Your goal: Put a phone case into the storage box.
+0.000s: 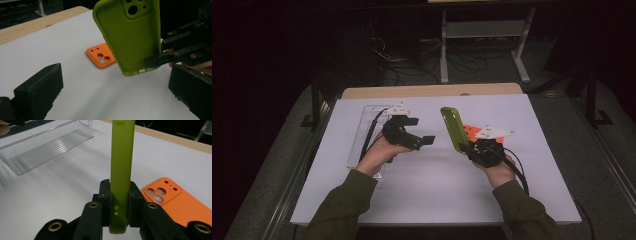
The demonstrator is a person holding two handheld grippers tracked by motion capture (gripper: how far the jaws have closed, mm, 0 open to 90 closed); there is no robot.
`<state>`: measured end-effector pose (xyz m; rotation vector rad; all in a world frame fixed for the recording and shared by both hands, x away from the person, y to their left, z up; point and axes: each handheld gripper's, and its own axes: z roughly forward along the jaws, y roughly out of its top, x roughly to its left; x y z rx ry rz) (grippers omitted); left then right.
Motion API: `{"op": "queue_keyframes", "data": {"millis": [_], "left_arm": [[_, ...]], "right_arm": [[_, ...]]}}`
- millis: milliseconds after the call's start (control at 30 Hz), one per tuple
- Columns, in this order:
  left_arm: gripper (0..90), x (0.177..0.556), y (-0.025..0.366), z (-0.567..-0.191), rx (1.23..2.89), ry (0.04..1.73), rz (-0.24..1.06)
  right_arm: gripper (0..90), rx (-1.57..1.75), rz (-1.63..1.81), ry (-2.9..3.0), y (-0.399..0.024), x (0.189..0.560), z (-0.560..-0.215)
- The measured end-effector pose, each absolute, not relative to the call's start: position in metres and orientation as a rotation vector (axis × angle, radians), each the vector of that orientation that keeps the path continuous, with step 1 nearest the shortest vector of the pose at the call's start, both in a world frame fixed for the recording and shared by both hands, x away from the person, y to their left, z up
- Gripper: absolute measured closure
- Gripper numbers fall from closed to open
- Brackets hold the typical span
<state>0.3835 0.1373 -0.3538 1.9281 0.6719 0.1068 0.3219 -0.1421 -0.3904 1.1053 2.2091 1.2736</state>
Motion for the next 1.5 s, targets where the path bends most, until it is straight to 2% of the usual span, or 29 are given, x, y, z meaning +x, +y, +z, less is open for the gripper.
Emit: {"op": "queue_keyframes", "data": {"millis": [1200,1500], "left_arm": [[0.0,0.399,0.099,-0.354,1.847,0.617,0.074],[0.0,0.4,0.095,-0.355,1.801,0.668,0.053]], "right_arm": [[76.2,1.073,1.349,2.242,-0.125,0.317,-0.39],[76.2,1.053,1.354,2.248,-0.12,0.316,-0.392]]}}
